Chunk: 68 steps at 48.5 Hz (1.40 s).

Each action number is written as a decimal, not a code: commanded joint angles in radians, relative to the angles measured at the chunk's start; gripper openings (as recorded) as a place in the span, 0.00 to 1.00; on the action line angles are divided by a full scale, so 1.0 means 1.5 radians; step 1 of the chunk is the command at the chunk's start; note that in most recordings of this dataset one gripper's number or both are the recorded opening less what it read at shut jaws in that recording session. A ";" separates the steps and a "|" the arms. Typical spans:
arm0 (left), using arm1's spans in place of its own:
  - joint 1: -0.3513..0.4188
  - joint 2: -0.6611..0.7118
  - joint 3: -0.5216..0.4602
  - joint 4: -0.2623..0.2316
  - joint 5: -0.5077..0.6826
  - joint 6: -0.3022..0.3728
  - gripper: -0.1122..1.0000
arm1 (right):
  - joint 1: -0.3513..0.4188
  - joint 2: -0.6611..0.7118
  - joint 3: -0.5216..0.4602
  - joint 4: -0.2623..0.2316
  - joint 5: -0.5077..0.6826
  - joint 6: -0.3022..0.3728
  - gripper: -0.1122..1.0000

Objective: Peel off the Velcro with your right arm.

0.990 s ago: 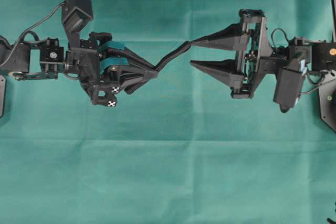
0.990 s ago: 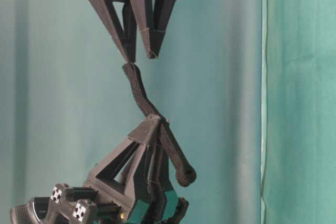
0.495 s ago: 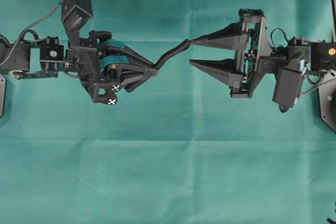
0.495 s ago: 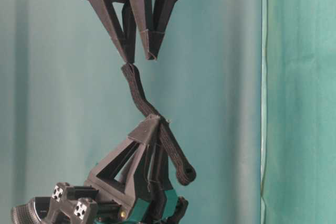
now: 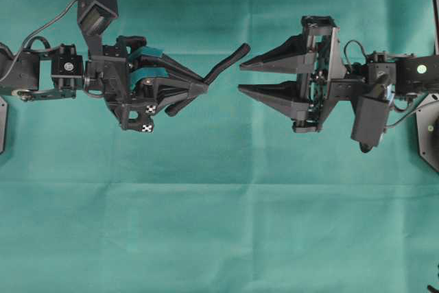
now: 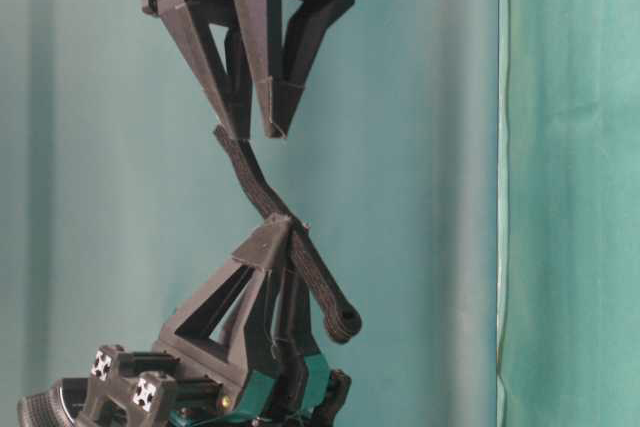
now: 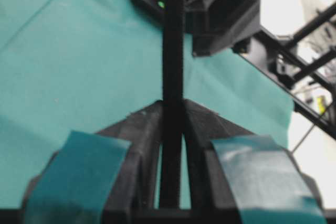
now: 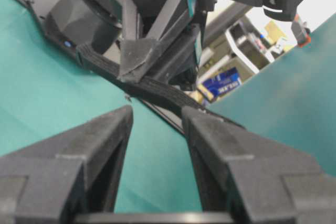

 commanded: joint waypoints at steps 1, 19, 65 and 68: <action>0.002 -0.009 -0.006 0.000 -0.006 0.002 0.19 | 0.000 0.002 -0.017 -0.001 -0.008 0.002 0.19; 0.002 -0.021 0.008 -0.001 -0.007 0.002 0.19 | -0.007 -0.056 0.022 0.003 -0.003 0.004 0.19; 0.002 -0.021 0.009 0.000 -0.010 0.002 0.19 | -0.046 -0.046 0.000 0.000 -0.003 0.000 0.18; 0.002 -0.021 0.009 0.000 -0.010 0.002 0.19 | -0.046 -0.044 -0.001 0.000 -0.005 0.000 0.19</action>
